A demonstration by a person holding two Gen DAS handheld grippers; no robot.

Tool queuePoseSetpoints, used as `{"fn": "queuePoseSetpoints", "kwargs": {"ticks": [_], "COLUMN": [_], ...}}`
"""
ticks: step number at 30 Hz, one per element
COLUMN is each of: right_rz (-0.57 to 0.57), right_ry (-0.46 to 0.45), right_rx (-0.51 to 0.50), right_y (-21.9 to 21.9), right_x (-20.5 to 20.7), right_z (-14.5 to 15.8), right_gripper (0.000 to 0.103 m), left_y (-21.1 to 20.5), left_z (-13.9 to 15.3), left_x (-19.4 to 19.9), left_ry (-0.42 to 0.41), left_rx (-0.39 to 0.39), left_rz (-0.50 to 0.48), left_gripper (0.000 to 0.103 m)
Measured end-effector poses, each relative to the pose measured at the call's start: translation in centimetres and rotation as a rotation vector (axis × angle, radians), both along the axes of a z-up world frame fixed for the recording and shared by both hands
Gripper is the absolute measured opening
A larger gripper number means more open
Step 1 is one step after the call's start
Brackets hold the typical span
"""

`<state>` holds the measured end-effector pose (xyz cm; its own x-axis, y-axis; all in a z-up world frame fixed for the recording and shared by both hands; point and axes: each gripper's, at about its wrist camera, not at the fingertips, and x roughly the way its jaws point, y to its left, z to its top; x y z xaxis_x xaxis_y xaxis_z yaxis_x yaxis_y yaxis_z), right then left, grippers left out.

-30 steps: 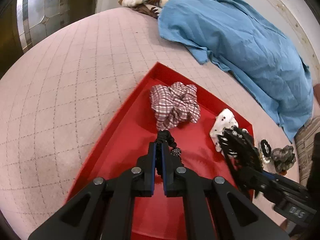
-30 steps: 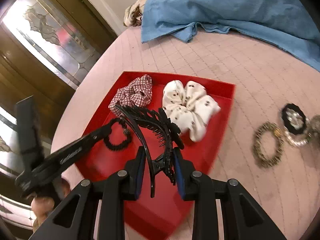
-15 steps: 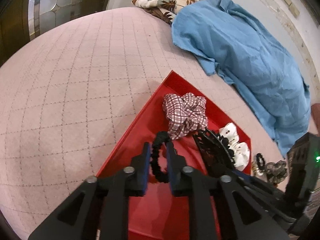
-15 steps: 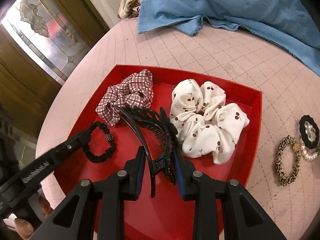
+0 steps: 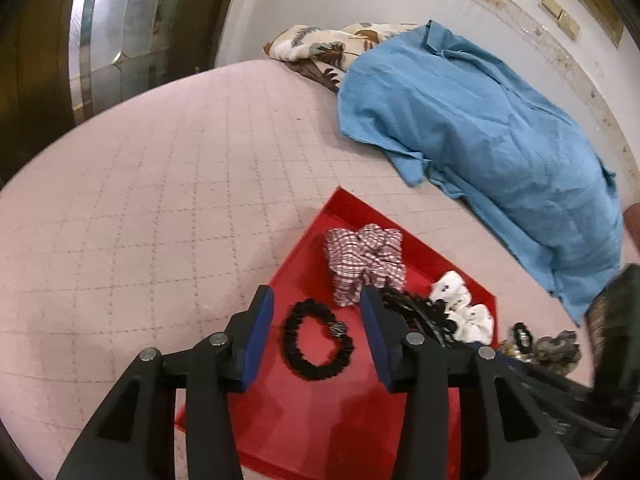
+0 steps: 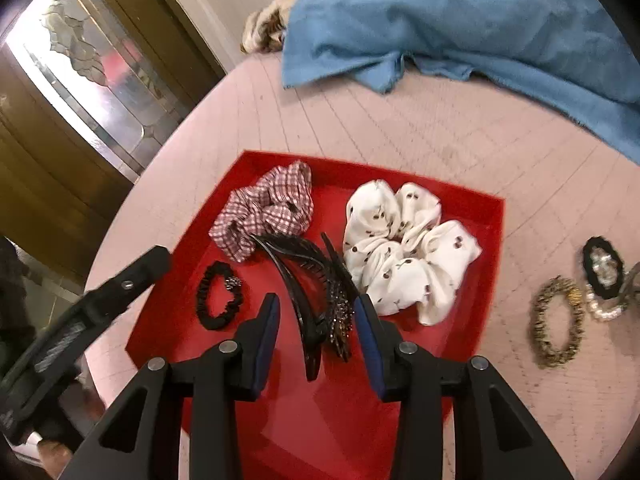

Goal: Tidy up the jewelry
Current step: 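Carry the claw clip and black hair tie into the red tray and release, then move both open tools back toward the remaining accessories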

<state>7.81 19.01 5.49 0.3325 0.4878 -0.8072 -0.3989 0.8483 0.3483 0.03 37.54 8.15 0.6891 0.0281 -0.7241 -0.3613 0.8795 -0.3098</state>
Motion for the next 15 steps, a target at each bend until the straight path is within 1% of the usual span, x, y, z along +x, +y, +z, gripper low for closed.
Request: {"fn": "queuePoseSetpoints", "kwargs": {"ticks": [3, 7, 12, 15], "right_rz": [-0.005, -0.017, -0.028, -0.035], "right_ry": [-0.028, -0.037, -0.045, -0.059], "right_rx": [0.008, 0.009, -0.007, -0.019], "right_y": [-1.1, -2.9, -5.5, -7.9], "right_x": [-0.9, -2.4, -4.3, -5.8], "right_z": [1.1, 1.9, 2.4, 2.7], "right_gripper": [0.044, 0.044, 0.044, 0.044], "left_y": [-0.2, -1.0, -2.2, -2.9], "left_z": [-0.1, -0.3, -0.8, -0.8], "left_x": [0.0, -0.1, -0.3, -1.0], "left_ry": [0.014, 0.03, 0.061, 0.063], "left_rx": [0.035, 0.096, 0.162, 0.206], "left_rz": [0.007, 0.0, -0.019, -0.012], "left_gripper": [0.046, 0.051, 0.051, 0.052]}}
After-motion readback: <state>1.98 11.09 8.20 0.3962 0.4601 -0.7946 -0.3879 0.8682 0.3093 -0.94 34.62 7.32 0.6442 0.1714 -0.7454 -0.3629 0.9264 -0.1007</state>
